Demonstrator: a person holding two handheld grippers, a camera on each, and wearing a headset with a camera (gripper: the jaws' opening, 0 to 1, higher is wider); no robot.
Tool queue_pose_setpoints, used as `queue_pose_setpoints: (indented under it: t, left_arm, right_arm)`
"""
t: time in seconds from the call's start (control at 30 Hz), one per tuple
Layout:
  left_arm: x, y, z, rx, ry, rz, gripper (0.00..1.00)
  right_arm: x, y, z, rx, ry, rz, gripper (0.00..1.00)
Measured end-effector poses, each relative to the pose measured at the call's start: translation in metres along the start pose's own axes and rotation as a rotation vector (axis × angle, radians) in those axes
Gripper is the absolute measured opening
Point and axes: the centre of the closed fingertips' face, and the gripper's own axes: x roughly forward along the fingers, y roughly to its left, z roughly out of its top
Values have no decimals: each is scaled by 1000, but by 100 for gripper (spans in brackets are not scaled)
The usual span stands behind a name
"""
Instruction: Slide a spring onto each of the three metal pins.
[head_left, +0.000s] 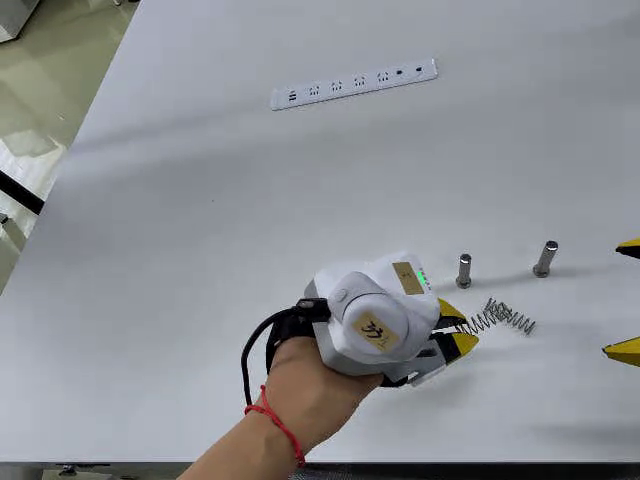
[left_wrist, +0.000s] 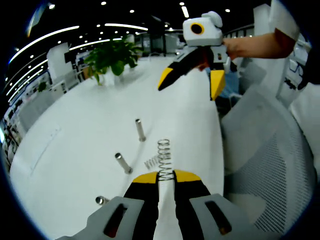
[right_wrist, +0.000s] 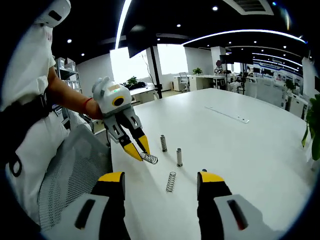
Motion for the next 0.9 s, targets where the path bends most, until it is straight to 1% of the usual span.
queue_pose_setpoints:
  t: [0.03, 0.17, 0.23, 0.3, 0.33, 0.37, 0.4, 0.5, 0.53, 0.63, 0.77, 0.9]
  left_arm:
    - [-3, 1, 6, -11, -25, 6, 11]
    - [-13, 0, 20, -32, -89, 10, 11]
    - [-18, -2, 27, -32, -121, 10, 11]
    - [-22, -4, 34, -37, -150, 9, 11]
    - [-24, -4, 36, -37, -161, 8, 11]
    - [-27, -6, 41, -39, -184, 5, 11]
    - [-28, -6, 43, -40, -197, 4, 11]
    - [-33, -8, 49, -45, -228, 4, 11]
    - [-35, -9, 52, -47, -246, -1, 11]
    - [-38, -11, 56, -51, -269, -5, 11]
    - [-40, -13, 57, -53, -284, -6, 11]
    - [-43, -14, 59, -59, -304, -7, 11]
  right_arm:
    - [2, 0, 5, 5, -10, 5, 55]
    - [8, 3, 19, 27, -35, 32, 47]
    - [12, 7, 27, 42, -56, 51, 44]
    - [15, 11, 31, 75, -62, 71, 40]
    - [17, 11, 33, 80, -67, 76, 38]
    - [18, 12, 36, 83, -77, 79, 36]
    - [19, 13, 37, 89, -80, 83, 34]
    - [23, 18, 43, 117, -88, 103, 32]
    - [24, 20, 45, 119, -89, 109, 31]
    - [25, 24, 48, 124, -88, 122, 29]
    - [24, 17, 46, 141, -88, 142, 24]
    - [25, 24, 49, 155, -90, 155, 21]
